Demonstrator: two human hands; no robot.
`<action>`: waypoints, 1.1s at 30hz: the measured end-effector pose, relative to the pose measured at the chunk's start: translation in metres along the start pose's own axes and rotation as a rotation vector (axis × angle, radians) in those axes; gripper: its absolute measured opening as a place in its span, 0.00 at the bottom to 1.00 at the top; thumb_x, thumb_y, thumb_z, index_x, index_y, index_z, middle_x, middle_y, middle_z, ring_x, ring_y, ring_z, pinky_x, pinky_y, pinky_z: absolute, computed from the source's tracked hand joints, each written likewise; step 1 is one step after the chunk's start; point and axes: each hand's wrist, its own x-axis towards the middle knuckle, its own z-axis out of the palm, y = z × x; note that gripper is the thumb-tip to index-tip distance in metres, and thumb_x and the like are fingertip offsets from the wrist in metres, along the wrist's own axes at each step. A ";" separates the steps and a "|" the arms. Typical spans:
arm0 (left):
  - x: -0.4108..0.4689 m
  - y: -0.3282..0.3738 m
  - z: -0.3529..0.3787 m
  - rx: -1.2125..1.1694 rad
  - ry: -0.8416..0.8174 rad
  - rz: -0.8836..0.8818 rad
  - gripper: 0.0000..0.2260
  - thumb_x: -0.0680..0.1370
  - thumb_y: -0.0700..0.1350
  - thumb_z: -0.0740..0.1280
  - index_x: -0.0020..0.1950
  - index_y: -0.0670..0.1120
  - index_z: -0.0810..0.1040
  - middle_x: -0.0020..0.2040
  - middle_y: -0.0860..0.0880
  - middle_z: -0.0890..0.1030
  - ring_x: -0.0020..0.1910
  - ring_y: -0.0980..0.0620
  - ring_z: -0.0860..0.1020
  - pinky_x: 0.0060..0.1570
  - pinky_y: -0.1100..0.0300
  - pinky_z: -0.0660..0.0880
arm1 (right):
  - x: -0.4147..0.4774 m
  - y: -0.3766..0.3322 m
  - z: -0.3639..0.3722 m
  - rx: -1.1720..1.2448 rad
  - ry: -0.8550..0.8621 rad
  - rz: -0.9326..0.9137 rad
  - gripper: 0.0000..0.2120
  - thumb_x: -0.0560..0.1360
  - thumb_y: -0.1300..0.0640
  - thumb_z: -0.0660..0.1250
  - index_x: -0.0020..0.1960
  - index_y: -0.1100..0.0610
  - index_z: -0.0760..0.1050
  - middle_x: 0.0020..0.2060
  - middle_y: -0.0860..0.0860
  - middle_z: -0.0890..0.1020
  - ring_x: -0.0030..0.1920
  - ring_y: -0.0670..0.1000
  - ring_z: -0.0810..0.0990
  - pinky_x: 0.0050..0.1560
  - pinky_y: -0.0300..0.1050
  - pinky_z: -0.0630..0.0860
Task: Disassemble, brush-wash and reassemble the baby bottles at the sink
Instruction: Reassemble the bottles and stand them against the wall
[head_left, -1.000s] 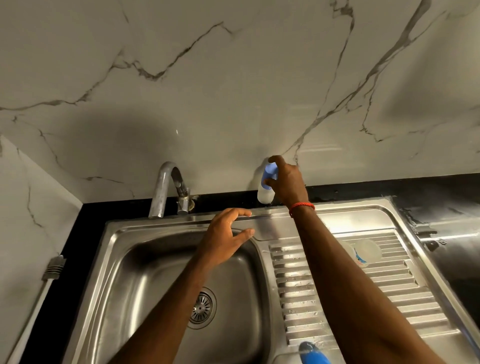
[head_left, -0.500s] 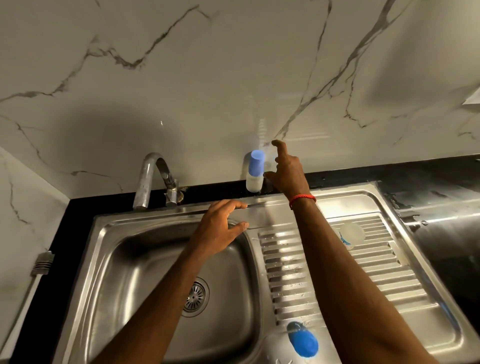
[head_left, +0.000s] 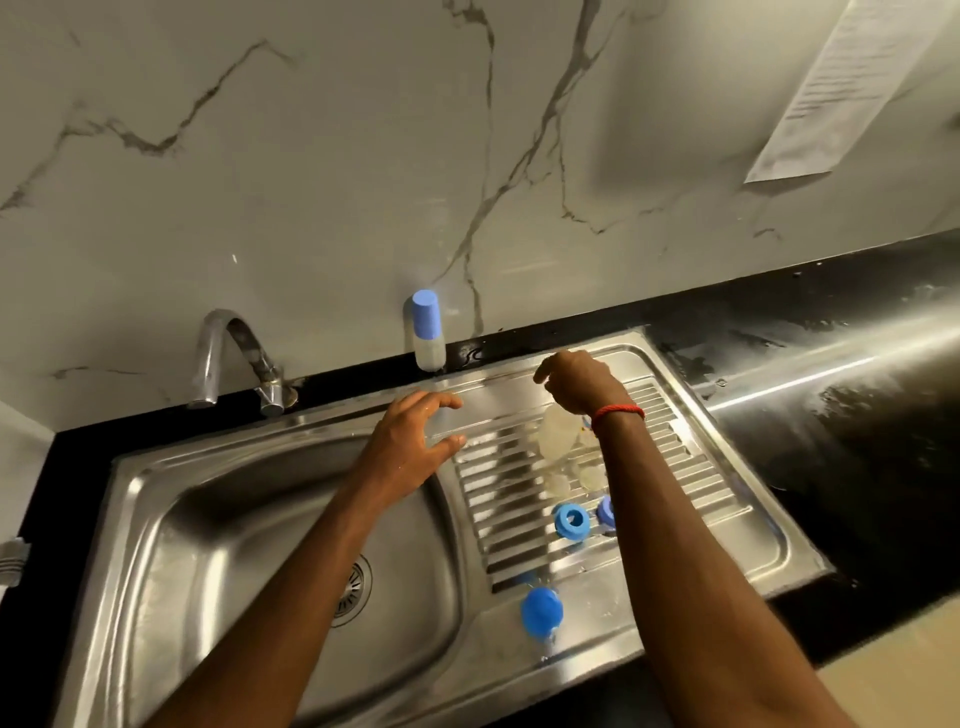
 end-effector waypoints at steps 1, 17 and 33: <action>-0.003 0.001 0.003 -0.001 -0.014 -0.004 0.18 0.74 0.56 0.72 0.62 0.60 0.76 0.62 0.57 0.76 0.63 0.56 0.74 0.62 0.54 0.75 | -0.005 0.007 0.001 -0.014 -0.010 0.016 0.13 0.79 0.60 0.67 0.61 0.49 0.80 0.58 0.54 0.82 0.58 0.55 0.80 0.63 0.55 0.75; -0.005 -0.004 0.008 0.027 -0.054 -0.037 0.17 0.75 0.53 0.74 0.63 0.56 0.77 0.63 0.54 0.77 0.63 0.54 0.74 0.62 0.55 0.74 | -0.013 0.012 0.023 0.007 -0.022 -0.196 0.17 0.80 0.64 0.65 0.64 0.47 0.79 0.57 0.51 0.83 0.56 0.50 0.80 0.62 0.48 0.73; -0.003 -0.002 0.019 -0.001 -0.115 -0.067 0.16 0.76 0.52 0.73 0.63 0.55 0.77 0.63 0.53 0.77 0.64 0.53 0.74 0.61 0.53 0.75 | -0.017 0.006 0.043 0.154 -0.054 -0.135 0.29 0.72 0.51 0.76 0.71 0.52 0.71 0.62 0.57 0.80 0.61 0.57 0.78 0.64 0.53 0.76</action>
